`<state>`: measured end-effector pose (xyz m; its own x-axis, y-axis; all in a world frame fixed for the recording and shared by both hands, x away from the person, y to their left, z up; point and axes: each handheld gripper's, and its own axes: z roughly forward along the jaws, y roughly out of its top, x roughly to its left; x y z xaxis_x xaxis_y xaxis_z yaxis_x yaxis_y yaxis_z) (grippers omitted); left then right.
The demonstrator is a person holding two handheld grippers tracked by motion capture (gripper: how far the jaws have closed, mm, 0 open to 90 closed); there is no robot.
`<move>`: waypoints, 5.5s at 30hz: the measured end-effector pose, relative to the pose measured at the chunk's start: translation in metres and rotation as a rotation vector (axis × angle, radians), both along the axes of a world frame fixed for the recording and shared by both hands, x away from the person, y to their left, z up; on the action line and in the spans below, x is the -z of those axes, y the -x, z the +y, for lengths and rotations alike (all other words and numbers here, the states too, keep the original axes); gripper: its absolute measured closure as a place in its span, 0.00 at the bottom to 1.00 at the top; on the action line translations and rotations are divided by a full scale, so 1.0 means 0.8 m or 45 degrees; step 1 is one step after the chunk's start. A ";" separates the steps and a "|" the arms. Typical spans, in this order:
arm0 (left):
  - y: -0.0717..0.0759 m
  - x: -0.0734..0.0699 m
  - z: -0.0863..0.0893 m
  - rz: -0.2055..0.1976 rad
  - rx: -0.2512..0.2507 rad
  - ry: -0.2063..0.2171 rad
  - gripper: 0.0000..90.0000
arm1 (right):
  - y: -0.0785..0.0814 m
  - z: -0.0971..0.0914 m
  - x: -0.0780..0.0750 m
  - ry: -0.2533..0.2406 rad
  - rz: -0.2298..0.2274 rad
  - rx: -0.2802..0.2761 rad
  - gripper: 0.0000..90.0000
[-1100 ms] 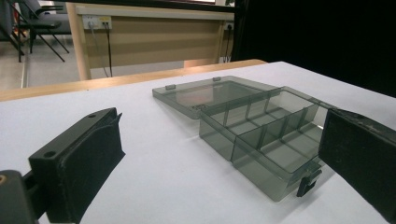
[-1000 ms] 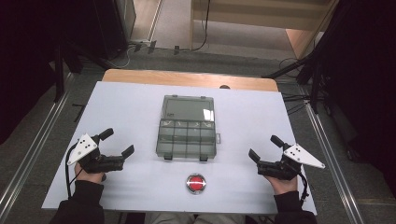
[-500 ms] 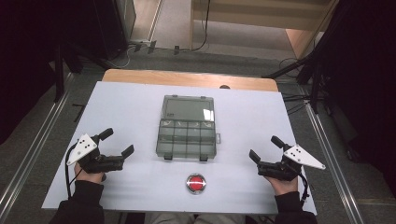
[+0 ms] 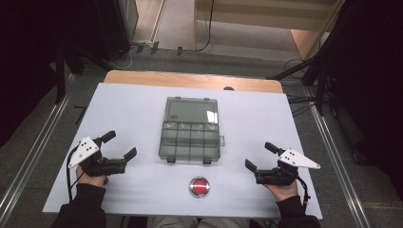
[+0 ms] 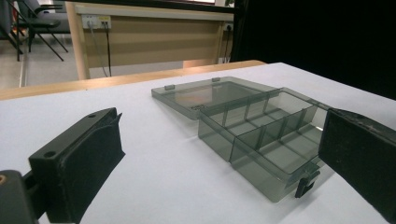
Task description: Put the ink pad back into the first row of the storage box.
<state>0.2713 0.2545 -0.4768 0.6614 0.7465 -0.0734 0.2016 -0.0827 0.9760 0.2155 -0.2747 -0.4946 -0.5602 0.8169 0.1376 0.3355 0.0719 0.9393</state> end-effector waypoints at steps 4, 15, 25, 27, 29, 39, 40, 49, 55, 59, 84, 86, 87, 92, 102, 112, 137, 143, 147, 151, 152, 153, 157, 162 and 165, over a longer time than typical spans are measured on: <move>0.000 0.000 0.000 0.001 0.002 -0.001 0.00 | -0.001 0.005 0.001 0.016 0.027 -0.026 0.00; 0.000 0.000 0.000 -0.002 -0.002 -0.001 0.00 | -0.002 0.022 0.007 0.080 0.097 -0.129 0.00; 0.000 0.000 -0.001 0.001 0.001 -0.003 0.00 | -0.004 0.036 0.005 0.121 0.144 -0.175 0.00; 0.000 0.000 -0.001 0.000 0.003 -0.003 0.00 | -0.004 0.039 0.005 0.131 0.147 -0.186 0.00; -0.001 0.000 -0.001 0.000 0.004 -0.004 0.00 | -0.004 0.042 0.005 0.141 0.151 -0.199 0.00; -0.001 0.001 -0.002 0.004 0.010 -0.004 0.00 | -0.004 0.065 0.004 0.234 0.219 -0.316 0.00; -0.001 0.001 -0.002 0.005 0.010 -0.005 0.00 | -0.004 0.070 0.005 0.252 0.225 -0.334 0.00; -0.001 0.001 -0.002 0.003 0.011 -0.005 0.00 | -0.006 0.091 0.008 0.316 0.255 -0.411 0.00; -0.001 0.001 -0.002 0.004 0.012 -0.005 0.00 | -0.008 0.105 0.010 0.325 0.289 -0.466 0.00; -0.001 0.001 -0.002 0.004 0.012 -0.007 0.00 | -0.009 0.119 0.010 0.340 0.289 -0.506 0.00; -0.002 0.002 -0.003 0.008 0.021 -0.012 0.00 | -0.010 0.189 0.023 0.501 0.333 -0.686 0.00; -0.002 0.002 -0.003 0.008 0.021 -0.012 0.00 | -0.010 0.194 0.025 0.523 0.334 -0.699 0.00; -0.002 0.002 -0.003 0.008 0.022 -0.012 0.00 | -0.010 0.194 0.025 0.523 0.334 -0.699 0.00; -0.001 0.001 -0.003 0.008 0.022 -0.012 0.00 | -0.009 0.204 0.029 0.626 0.336 -0.700 0.12; -0.002 0.001 -0.003 0.008 0.021 -0.013 0.00 | -0.007 0.204 0.028 0.661 0.328 -0.722 0.34; -0.001 0.001 -0.002 0.009 0.019 -0.013 0.00 | -0.005 0.207 0.016 0.670 0.327 -0.720 0.34; 0.002 0.000 -0.003 -0.002 0.009 -0.007 0.00 | -0.059 0.193 -0.047 0.591 0.243 -0.632 0.34; 0.002 0.000 -0.003 -0.001 0.011 -0.007 0.00 | -0.083 0.189 -0.063 0.555 0.239 -0.595 0.34; 0.002 0.000 -0.003 0.000 0.018 -0.009 0.00 | -0.093 0.188 -0.067 0.550 0.241 -0.578 0.34; 0.002 0.000 -0.003 0.000 0.017 -0.009 0.00 | -0.109 0.185 -0.072 0.527 0.251 -0.537 0.34; 0.002 0.000 -0.003 0.001 0.016 -0.009 0.00 | -0.113 0.185 -0.073 0.530 0.253 -0.531 0.34; 0.002 0.000 -0.003 0.001 0.017 -0.008 0.00 | -0.120 0.185 -0.075 0.539 0.259 -0.515 0.34; 0.002 0.001 -0.003 0.003 0.021 -0.009 0.00 | -0.131 0.186 -0.078 0.544 0.262 -0.503 0.34; 0.002 0.001 -0.003 0.004 0.021 -0.007 0.00 | -0.147 0.186 -0.081 0.541 0.271 -0.459 0.34; 0.002 0.001 -0.003 0.003 0.022 -0.007 0.00 | -0.155 0.187 -0.081 0.549 0.281 -0.441 0.34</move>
